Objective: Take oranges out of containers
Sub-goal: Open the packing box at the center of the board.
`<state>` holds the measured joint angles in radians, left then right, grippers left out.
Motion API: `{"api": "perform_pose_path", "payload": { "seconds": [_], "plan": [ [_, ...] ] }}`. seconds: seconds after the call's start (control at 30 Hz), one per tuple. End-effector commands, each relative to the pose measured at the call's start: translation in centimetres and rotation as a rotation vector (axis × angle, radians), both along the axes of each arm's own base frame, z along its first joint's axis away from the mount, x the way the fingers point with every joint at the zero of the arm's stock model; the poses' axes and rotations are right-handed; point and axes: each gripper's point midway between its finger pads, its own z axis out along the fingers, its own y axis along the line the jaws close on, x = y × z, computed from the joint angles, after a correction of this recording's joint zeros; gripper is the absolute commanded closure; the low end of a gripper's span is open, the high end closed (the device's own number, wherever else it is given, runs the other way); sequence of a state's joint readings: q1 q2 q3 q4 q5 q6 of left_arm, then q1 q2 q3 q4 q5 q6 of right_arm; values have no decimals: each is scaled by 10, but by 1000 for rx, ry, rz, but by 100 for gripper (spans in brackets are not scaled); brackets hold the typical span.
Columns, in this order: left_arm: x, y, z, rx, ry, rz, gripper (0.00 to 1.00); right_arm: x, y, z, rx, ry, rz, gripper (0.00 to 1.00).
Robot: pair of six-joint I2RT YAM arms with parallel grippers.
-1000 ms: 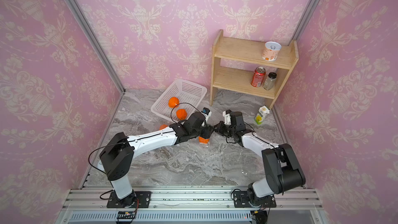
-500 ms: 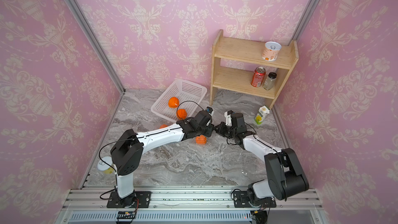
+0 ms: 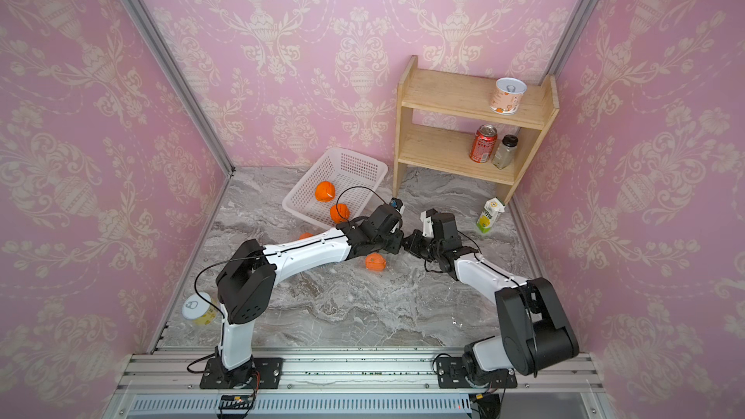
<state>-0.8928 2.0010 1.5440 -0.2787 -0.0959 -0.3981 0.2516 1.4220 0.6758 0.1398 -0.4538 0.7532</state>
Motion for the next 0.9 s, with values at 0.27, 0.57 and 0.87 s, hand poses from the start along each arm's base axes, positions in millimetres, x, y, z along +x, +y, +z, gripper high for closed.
{"api": "perform_pose_path", "payload": {
  "seconds": [0.27, 0.57, 0.87],
  "plan": [
    [-9, 14, -29, 134, 40, -17, 80, 7, 9, 37, 39, -115, 28, 100],
    [-9, 15, -24, 137, 25, -23, 75, 5, 7, 31, 27, -103, 15, 100],
    [-17, 13, -25, 103, 51, -31, 57, 6, 5, 30, 27, -106, 4, 100]
  ]
}}
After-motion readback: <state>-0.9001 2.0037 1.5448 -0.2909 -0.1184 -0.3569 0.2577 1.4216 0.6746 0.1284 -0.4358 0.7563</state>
